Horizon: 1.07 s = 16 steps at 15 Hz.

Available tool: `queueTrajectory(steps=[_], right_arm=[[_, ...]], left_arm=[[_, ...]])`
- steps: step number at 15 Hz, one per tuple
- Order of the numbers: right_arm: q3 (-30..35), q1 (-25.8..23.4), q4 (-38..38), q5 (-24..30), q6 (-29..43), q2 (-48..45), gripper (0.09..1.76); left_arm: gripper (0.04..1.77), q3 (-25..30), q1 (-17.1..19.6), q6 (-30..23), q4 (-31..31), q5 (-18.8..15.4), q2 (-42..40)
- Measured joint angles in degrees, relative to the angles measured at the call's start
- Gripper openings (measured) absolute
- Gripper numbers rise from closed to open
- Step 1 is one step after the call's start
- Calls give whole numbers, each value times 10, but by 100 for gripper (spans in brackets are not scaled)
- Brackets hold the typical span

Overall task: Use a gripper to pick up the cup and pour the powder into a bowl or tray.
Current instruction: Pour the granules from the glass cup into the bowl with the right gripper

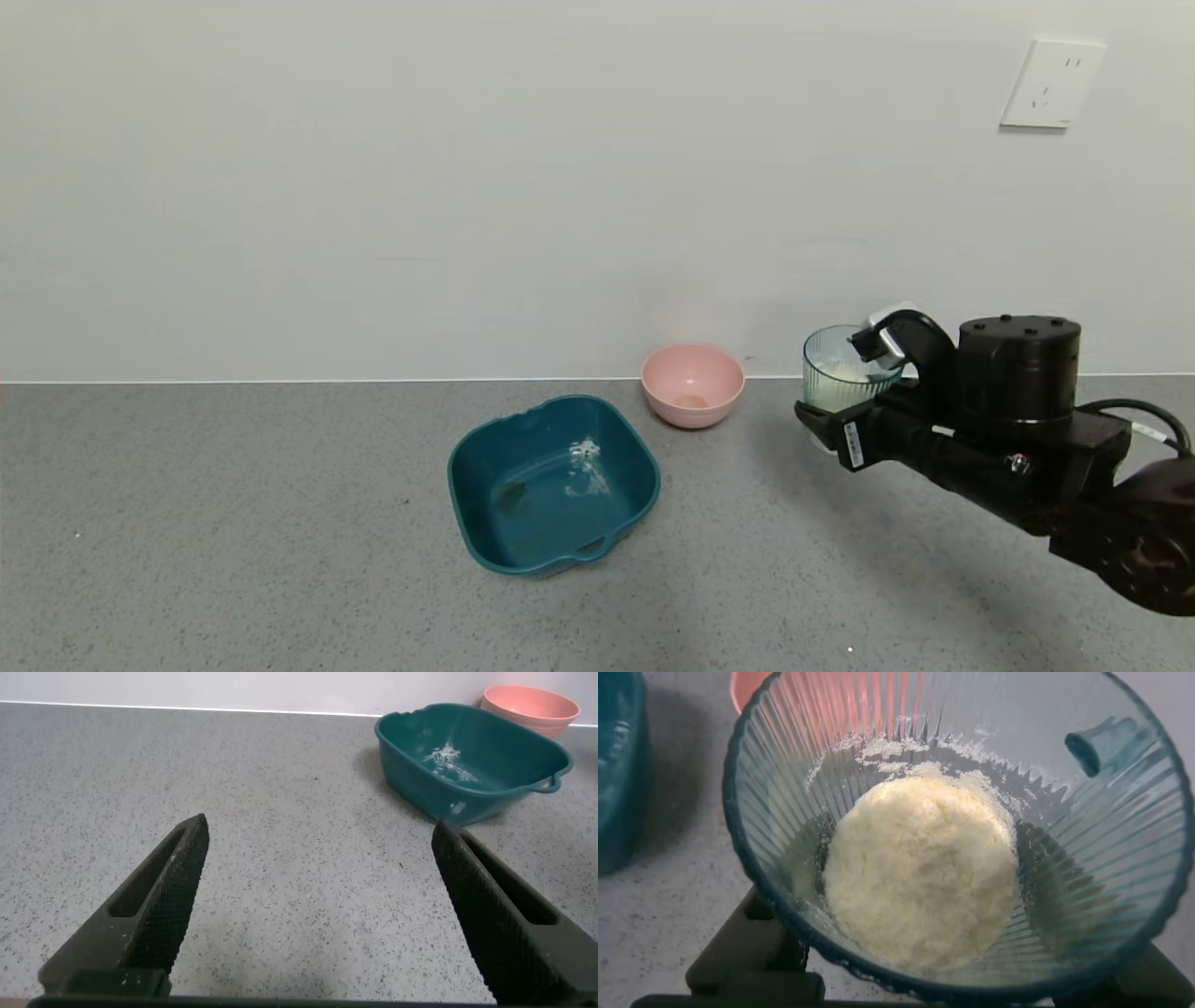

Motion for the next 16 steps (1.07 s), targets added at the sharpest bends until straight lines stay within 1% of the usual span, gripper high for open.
queueTrajectory(steps=[4, 7, 10, 14, 16], right_arm=[[-113, 8, 138, 13, -39, -21, 136], [-173, 26, 205, 13, -64, -15, 136], [-219, 50, 235, 12, -88, 8, 136], [-277, 70, 240, 9, -129, 59, 135], [-307, 79, 259, 6, -139, 83, 135]], left_arm=[[172, 0, 0, 0, 0, 0, 0], [172, 0, 0, 0, 0, 0, 0], [172, 0, 0, 0, 0, 0, 0], [172, 0, 0, 0, 0, 0, 0], [172, 0, 0, 0, 0, 0, 0]])
